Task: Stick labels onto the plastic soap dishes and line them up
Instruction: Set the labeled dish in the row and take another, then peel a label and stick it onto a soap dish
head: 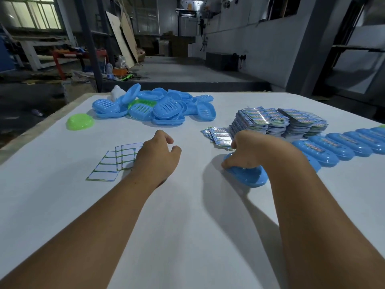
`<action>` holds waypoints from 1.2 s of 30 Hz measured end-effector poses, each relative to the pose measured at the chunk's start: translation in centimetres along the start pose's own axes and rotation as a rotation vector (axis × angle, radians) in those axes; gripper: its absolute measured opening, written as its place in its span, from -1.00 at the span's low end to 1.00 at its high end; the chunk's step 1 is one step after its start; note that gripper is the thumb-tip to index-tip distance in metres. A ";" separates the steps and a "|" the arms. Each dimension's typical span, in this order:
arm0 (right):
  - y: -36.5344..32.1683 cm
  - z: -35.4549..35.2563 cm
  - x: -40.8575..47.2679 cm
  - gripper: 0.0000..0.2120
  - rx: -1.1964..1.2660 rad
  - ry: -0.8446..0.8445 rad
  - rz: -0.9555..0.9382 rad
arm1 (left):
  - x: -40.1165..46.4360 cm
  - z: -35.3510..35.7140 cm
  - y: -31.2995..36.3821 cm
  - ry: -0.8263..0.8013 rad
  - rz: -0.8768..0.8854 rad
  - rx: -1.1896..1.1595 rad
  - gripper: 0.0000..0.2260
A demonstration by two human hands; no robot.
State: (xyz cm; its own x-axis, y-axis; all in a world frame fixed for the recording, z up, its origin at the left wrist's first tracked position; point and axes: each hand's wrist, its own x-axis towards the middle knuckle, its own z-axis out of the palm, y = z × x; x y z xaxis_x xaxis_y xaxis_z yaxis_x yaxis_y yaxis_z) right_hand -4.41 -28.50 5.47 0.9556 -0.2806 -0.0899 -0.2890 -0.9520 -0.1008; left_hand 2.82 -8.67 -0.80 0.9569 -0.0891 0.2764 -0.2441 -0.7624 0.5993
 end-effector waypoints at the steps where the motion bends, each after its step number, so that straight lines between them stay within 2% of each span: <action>1: 0.1 0.0 0.0 -0.62 -0.001 0.009 -0.003 | 0.0 0.0 0.0 -0.003 0.000 -0.004 -0.80; 11: 0.4 0.5 0.8 -0.67 0.020 0.079 -0.014 | 0.0 -0.1 -0.2 -0.012 -0.003 -0.001 -0.82; 18: -2.0 2.5 2.1 -0.71 0.211 0.154 -0.206 | 0.3 -0.1 -0.4 0.052 -0.001 -0.028 -0.94; 20: -2.7 3.2 2.2 -0.72 0.229 0.173 -0.259 | 0.9 -0.3 -0.3 0.098 0.006 -0.027 -0.92; 24: -3.1 3.9 2.6 -0.75 0.288 0.234 -0.293 | 3.8 -0.1 -0.3 0.168 0.096 0.114 -0.85; 28: -3.5 4.1 2.7 -0.75 0.325 0.267 -0.320 | 7.4 0.7 0.1 0.153 0.243 0.364 -0.75; 31: -3.6 4.1 2.8 -0.74 0.336 0.270 -0.344 | 9.5 1.6 0.4 0.121 0.244 0.424 -0.67; 36: -3.4 4.0 2.9 -0.72 0.366 0.241 -0.327 | 11.3 2.8 0.5 0.106 0.207 0.543 -0.72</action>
State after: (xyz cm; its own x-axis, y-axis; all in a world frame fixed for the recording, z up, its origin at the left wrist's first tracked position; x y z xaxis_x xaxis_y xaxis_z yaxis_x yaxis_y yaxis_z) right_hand -0.93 -25.62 1.54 0.9727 -0.0378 0.2289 0.0655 -0.9018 -0.4272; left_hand 13.99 -11.83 0.52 0.8704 -0.2278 0.4365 -0.2817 -0.9575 0.0620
